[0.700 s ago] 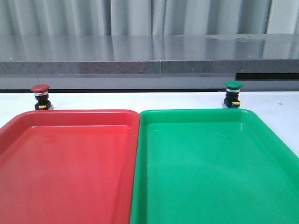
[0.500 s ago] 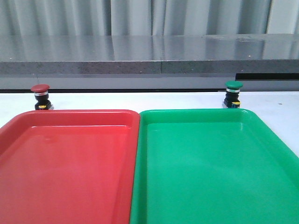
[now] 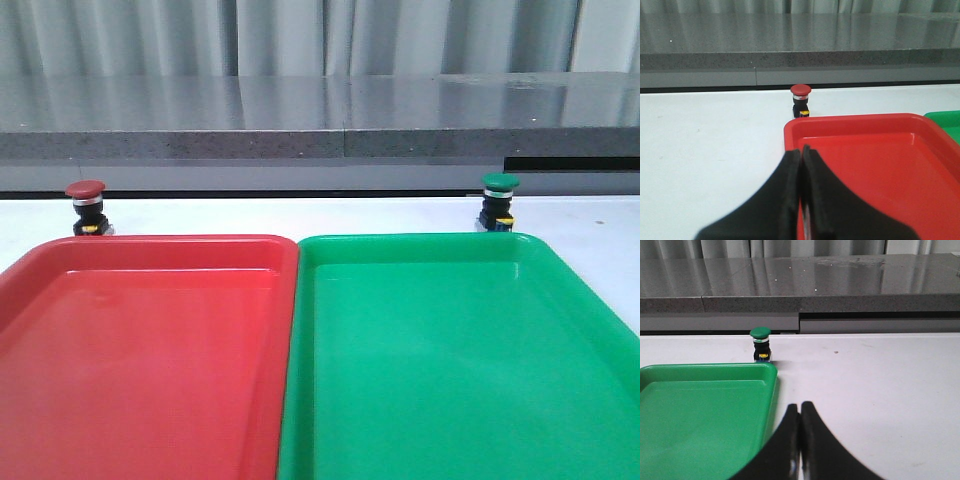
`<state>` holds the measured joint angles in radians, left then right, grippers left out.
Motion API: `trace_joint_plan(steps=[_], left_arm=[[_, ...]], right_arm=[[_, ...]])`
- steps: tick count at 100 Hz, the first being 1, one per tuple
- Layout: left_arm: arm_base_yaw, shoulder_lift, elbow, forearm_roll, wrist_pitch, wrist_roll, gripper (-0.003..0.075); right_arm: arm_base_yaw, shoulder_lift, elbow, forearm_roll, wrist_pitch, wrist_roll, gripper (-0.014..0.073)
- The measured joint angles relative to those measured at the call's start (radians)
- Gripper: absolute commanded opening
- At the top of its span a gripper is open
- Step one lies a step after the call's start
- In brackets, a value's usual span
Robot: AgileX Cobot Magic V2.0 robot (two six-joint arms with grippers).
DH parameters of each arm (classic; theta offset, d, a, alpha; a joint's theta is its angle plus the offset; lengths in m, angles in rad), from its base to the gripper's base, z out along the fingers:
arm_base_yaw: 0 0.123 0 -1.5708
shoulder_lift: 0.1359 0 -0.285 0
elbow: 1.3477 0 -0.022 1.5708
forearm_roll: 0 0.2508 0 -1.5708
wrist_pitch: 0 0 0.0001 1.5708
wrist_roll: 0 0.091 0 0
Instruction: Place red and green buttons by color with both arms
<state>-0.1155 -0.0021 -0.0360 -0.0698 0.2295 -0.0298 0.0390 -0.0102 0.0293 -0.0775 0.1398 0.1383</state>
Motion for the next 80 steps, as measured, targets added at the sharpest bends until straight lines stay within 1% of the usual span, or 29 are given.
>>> trace_joint_plan(steps=[14, 23, 33, 59, 69, 80], left_arm=[[0.000, 0.080, -0.089, -0.052, 0.017, 0.000, -0.0019], [0.000, 0.162, -0.173, -0.068, 0.067, 0.000, -0.0019], [0.000, 0.267, -0.286, -0.084, 0.173, -0.002, -0.0019], [0.000, 0.564, -0.638, -0.088, 0.557, -0.006, -0.0019], [0.000, 0.651, -0.735, -0.088, 0.647, -0.006, -0.0019], [0.000, 0.702, -0.788, -0.088, 0.687, -0.006, -0.0019]], right_arm=[[0.000, 0.000, 0.000, 0.000, 0.000, 0.000, -0.0060], [0.000, 0.000, 0.000, 0.000, 0.000, 0.000, -0.0060], [0.000, 0.000, 0.000, 0.000, 0.000, 0.000, -0.0060], [0.000, 0.000, 0.000, 0.000, 0.000, 0.000, -0.0060], [0.000, 0.000, 0.000, 0.000, 0.000, 0.000, -0.0060], [0.000, 0.000, 0.000, 0.000, 0.000, 0.000, -0.0060]])
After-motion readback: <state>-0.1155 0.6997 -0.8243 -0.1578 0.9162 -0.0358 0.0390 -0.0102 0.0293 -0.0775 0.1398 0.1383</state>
